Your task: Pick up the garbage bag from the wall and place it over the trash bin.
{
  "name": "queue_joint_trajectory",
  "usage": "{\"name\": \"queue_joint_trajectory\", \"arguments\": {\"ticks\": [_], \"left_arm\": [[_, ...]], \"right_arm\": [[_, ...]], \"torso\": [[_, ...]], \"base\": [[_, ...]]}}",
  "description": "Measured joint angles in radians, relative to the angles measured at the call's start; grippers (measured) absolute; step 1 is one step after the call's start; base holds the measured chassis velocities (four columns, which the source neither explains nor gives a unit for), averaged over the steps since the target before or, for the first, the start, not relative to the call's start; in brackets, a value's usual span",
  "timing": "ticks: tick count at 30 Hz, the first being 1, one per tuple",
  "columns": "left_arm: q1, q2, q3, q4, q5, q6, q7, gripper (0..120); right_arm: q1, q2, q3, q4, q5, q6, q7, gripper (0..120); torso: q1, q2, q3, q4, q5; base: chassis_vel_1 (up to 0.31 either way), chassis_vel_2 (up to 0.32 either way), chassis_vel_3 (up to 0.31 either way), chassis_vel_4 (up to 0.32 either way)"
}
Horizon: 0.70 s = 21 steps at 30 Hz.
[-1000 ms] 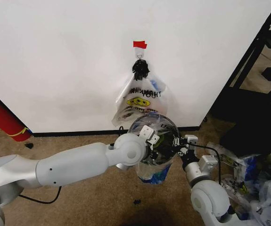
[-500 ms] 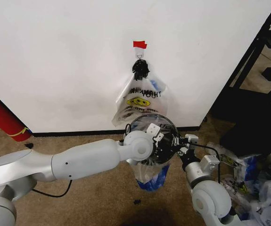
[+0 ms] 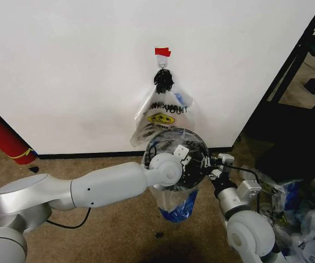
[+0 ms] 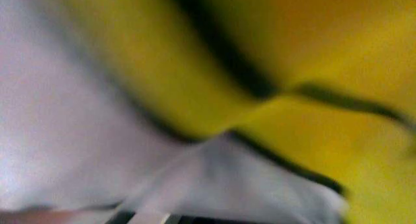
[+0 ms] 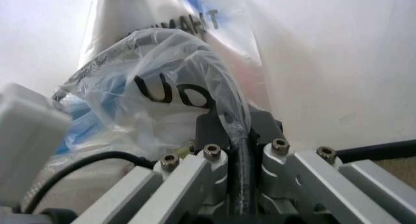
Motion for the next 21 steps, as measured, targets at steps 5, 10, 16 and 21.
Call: {"name": "queue_joint_trajectory", "arguments": {"ticks": [5, 10, 16, 21], "left_arm": [[0.01, -0.006, 0.0, 0.03, 0.015, 0.0, 0.003, 0], [0.011, -0.016, 0.0, 0.042, 0.017, 0.0, 0.003, 0], [0.008, -0.029, 0.005, 0.064, 0.017, 0.0, 0.003, 0], [0.009, -0.042, 0.01, 0.09, 0.023, 0.0, 0.005, 0]], "right_arm": [[-0.007, -0.005, 0.0, 0.023, 0.004, -0.001, -0.004, 1], [-0.012, -0.004, 0.0, 0.03, 0.004, -0.002, -0.008, 1], [-0.021, 0.006, 0.0, 0.04, 0.005, -0.002, -0.015, 1], [-0.03, -0.002, 0.003, 0.059, 0.009, -0.002, -0.025, 1]], "torso": [[0.0, 0.0, 0.0, 0.0001, 0.0], [0.0, 0.0, 0.0, 0.0, -0.0001], [0.0, 0.0, 0.0, 0.0, 0.0], [0.0, 0.0, 0.0, 0.0, 0.0]], "base": [[0.0, 0.0, 0.0, 0.0], [0.0, 0.0, 0.0, 0.0], [0.0, 0.0, 0.0, 0.0], [0.0, 0.0, 0.0, 0.0]]}}
